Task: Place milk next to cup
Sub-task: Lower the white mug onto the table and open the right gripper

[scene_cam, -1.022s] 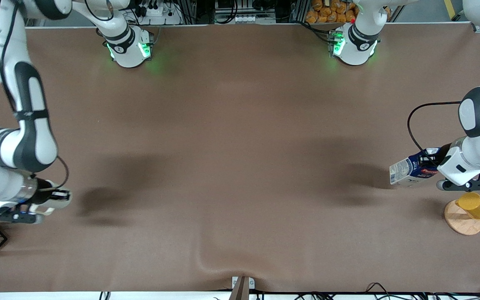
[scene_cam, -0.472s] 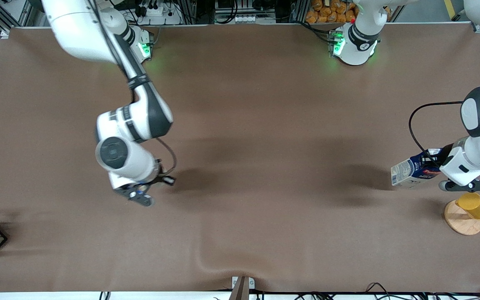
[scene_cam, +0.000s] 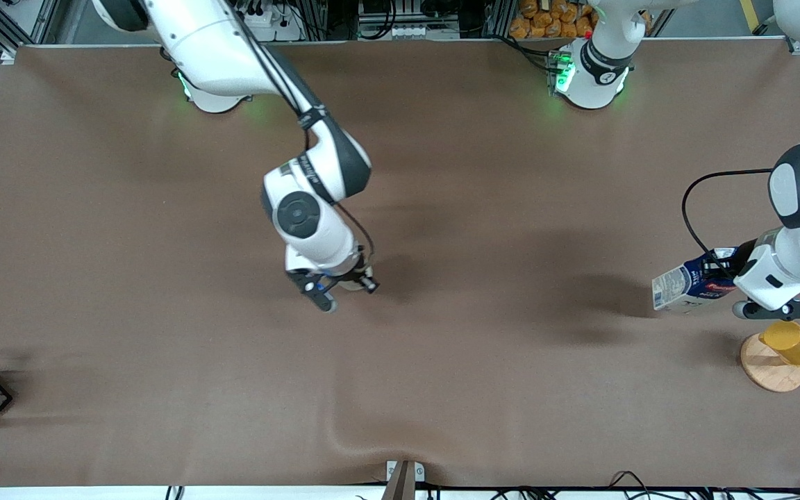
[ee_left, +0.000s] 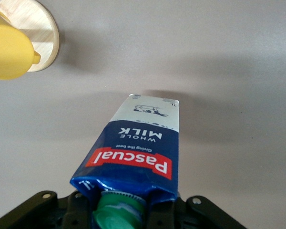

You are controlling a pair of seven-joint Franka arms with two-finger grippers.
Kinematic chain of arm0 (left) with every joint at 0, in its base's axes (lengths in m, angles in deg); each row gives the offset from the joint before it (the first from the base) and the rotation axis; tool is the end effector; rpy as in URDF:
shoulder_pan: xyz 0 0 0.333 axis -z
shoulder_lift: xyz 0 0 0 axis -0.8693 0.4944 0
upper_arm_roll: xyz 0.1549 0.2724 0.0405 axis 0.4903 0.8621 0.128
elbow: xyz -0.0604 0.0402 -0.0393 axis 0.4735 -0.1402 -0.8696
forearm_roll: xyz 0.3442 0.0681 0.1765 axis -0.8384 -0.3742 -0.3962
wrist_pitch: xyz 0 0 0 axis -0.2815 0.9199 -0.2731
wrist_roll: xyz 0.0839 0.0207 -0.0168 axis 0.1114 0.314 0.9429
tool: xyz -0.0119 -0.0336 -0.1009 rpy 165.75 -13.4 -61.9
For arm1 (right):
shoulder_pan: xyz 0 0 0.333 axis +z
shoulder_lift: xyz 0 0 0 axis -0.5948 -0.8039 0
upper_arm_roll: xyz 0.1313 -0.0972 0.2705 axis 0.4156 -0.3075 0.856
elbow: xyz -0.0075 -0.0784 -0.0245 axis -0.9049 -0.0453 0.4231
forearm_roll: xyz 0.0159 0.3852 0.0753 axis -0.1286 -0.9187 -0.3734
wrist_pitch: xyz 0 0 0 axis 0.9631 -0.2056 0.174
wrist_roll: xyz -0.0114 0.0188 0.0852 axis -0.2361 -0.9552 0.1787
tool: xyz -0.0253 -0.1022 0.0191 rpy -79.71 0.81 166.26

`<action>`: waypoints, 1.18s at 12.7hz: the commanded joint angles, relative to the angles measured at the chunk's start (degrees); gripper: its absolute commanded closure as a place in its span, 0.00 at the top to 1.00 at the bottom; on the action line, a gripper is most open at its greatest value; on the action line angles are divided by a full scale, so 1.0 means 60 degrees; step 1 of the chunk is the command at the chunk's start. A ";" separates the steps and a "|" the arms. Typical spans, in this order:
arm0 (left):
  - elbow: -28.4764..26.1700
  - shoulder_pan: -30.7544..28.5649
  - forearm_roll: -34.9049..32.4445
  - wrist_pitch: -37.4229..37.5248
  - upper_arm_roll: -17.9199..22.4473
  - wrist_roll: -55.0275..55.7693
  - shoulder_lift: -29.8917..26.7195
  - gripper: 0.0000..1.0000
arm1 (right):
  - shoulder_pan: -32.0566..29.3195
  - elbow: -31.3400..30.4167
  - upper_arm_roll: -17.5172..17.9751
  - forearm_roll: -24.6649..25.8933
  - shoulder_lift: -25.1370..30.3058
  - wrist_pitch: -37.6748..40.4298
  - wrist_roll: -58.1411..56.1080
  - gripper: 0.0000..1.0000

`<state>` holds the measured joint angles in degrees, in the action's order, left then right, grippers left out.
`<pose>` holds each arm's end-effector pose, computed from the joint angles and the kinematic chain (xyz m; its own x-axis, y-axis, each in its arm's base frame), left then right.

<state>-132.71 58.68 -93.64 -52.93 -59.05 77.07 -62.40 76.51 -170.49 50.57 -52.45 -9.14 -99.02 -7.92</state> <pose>0.6419 0.0482 0.3989 0.9910 0.0072 -0.1339 -0.0047 -0.9960 -0.0890 0.5805 0.4349 0.2660 0.7078 -0.6960 -0.1205 -0.7063 -0.6949 -0.1352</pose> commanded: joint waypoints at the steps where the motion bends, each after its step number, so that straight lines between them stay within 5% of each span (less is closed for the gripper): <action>1: 0.0041 -0.0040 0.0038 0.0135 -0.0016 0.0088 -0.0034 0.33 | 0.0610 0.0028 -0.0094 -0.0219 -0.0334 -0.0307 0.0843 0.00; 2: 0.0041 -0.0025 0.0038 0.0135 -0.0016 0.0103 -0.0019 0.33 | 0.0814 0.0028 -0.0094 -0.0176 -0.0334 -0.0292 0.0888 0.23; 4: 0.0041 -0.0025 0.0038 0.0135 -0.0016 0.0118 -0.0019 0.33 | 0.1050 0.0028 -0.0153 -0.0131 -0.0334 -0.0307 0.0888 0.89; 5: 0.0026 -0.0025 0.0038 0.0135 -0.0016 0.0118 -0.0004 0.33 | 0.1065 0.0028 -0.0167 -0.0131 -0.0291 -0.0307 0.0874 1.00; 9: 0.0055 0.0106 0.0110 0.0208 -0.0117 0.0394 -0.0135 0.33 | 0.0861 0.0014 -0.0840 0.0162 0.0760 0.0408 0.0583 1.00; 15: 0.0756 0.0311 0.0155 0.1102 -0.3174 0.5894 -0.0664 0.34 | -0.1056 -0.0906 -0.1017 0.0162 0.3163 0.3513 -0.4567 1.00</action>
<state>-130.57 60.56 -92.99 -47.80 -73.86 103.59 -66.14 73.12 -169.95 43.36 -52.16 4.91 -79.71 -27.80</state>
